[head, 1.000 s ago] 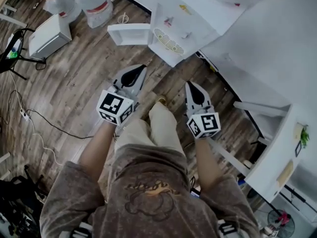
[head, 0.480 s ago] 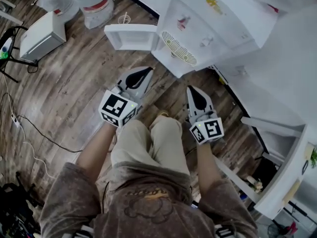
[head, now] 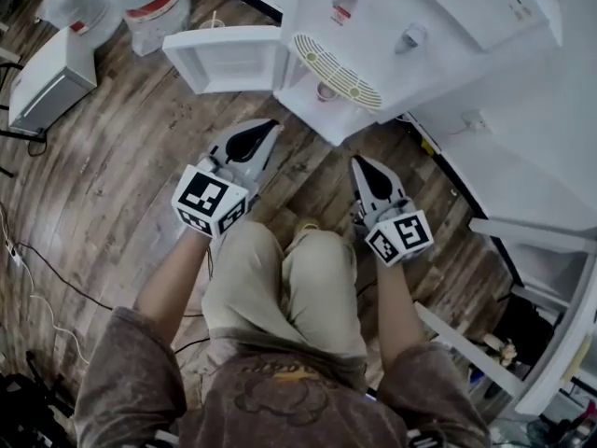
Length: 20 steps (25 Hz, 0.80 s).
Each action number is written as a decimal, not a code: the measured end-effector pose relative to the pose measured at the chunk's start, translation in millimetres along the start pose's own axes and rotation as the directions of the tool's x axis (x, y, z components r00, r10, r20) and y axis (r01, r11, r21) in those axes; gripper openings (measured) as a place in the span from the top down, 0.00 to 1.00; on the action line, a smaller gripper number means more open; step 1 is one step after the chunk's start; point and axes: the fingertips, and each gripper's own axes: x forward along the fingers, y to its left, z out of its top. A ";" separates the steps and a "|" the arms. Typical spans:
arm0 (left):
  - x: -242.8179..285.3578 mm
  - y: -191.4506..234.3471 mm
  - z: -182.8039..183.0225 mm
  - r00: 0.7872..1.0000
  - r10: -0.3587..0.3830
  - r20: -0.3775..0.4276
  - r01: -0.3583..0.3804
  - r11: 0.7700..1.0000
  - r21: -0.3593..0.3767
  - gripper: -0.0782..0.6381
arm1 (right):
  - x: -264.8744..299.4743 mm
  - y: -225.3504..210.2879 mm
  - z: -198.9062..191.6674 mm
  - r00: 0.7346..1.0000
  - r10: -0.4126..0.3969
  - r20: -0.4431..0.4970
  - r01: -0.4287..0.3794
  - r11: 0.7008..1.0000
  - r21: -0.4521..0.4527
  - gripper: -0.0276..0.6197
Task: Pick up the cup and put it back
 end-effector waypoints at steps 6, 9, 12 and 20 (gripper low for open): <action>15.8 5.5 -48.6 1.000 -0.017 0.016 0.017 1.000 -0.011 0.89 | -1.7 -19.3 -46.3 0.999 -0.040 0.007 0.040 0.999 0.003 0.95; 22.1 8.6 -63.0 1.000 -0.023 0.019 0.023 1.000 0.012 0.89 | -2.4 -25.8 -59.1 0.998 -0.054 0.016 0.055 0.998 -0.012 0.95; 26.4 12.0 -74.8 0.999 -0.029 0.023 0.028 0.999 0.025 0.89 | -2.3 -34.9 -67.4 0.997 -0.070 0.039 0.071 0.997 -0.009 0.95; 31.5 21.8 -99.9 1.000 -0.016 0.022 0.016 1.000 0.004 0.89 | 6.1 -44.4 -82.7 0.993 -0.100 0.060 0.100 0.995 0.000 0.95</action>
